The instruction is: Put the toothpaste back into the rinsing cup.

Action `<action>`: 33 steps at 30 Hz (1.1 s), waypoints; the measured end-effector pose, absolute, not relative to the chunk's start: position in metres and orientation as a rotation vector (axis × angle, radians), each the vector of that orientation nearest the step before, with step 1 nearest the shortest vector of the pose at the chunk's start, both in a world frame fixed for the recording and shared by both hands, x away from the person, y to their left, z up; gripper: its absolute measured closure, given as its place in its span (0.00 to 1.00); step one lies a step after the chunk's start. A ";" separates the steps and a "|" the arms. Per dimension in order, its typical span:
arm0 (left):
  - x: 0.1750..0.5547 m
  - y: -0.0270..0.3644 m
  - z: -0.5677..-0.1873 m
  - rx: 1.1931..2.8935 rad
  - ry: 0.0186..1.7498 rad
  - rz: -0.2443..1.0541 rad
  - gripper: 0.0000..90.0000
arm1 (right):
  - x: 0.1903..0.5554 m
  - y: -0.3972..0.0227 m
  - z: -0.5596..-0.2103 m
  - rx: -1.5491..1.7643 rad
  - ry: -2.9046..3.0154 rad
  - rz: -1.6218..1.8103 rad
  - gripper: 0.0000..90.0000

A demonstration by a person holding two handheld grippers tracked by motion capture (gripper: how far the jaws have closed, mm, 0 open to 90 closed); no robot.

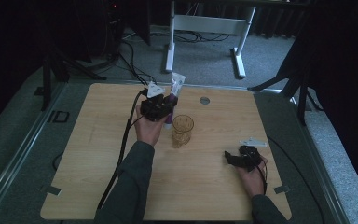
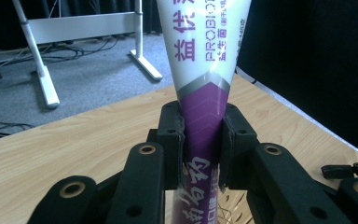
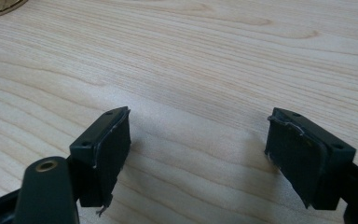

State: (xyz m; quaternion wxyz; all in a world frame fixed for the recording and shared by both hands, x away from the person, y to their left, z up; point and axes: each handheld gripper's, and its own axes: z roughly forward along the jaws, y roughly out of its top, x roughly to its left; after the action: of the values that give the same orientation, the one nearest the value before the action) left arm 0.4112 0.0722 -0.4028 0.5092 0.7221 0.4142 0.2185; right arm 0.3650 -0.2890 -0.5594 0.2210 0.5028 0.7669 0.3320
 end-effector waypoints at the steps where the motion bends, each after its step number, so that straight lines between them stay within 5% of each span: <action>1: 0.411 0.072 -0.403 1.739 0.998 0.526 0.82 | 0.365 -0.289 -0.559 1.390 2.120 0.918 0.24; 33: 0.420 0.048 -0.408 1.720 0.965 0.502 0.82 | 0.365 -0.289 -0.559 1.387 2.121 0.918 0.24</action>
State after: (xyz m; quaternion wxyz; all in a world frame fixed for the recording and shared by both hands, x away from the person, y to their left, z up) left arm 0.4196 0.0482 -0.4078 0.5257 0.7190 0.4033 0.2098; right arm 0.3648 -0.2889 -0.5594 0.2211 0.5016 0.7675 0.3323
